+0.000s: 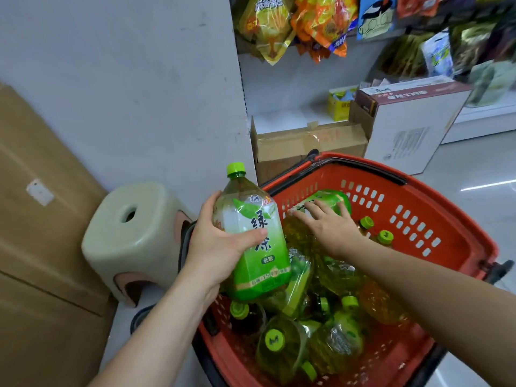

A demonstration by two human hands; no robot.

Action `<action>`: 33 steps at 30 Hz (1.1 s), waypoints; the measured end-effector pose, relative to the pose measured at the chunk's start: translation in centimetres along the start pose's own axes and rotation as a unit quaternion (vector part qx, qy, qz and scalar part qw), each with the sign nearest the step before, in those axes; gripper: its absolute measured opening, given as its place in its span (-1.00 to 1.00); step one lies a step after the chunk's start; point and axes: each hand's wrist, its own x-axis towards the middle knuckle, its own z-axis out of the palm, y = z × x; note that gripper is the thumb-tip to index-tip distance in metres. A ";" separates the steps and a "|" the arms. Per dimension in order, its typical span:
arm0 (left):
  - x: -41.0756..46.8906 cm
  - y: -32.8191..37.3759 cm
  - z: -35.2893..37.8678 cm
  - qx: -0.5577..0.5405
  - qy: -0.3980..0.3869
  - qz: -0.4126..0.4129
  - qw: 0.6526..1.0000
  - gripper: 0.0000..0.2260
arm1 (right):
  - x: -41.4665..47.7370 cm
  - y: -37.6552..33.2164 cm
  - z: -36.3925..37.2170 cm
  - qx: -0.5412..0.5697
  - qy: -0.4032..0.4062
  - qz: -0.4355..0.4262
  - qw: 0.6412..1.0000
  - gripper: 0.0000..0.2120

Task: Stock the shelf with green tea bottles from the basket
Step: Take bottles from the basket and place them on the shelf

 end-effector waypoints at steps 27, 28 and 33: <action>-12.8 9.5 -9.8 0.038 0.101 0.210 0.972 -0.23 | -14.2 -12.1 -23.2 0.601 0.248 0.059 0.758 -0.22; -14.6 9.9 -11.1 0.019 0.110 0.212 0.971 -0.23 | -15.2 -13.6 -24.3 0.598 0.257 0.047 0.758 -0.12; -24.5 11.8 -17.8 -0.045 0.183 0.218 0.958 -0.09 | -19.8 -21.4 -29.4 0.639 0.233 -0.079 0.728 -0.43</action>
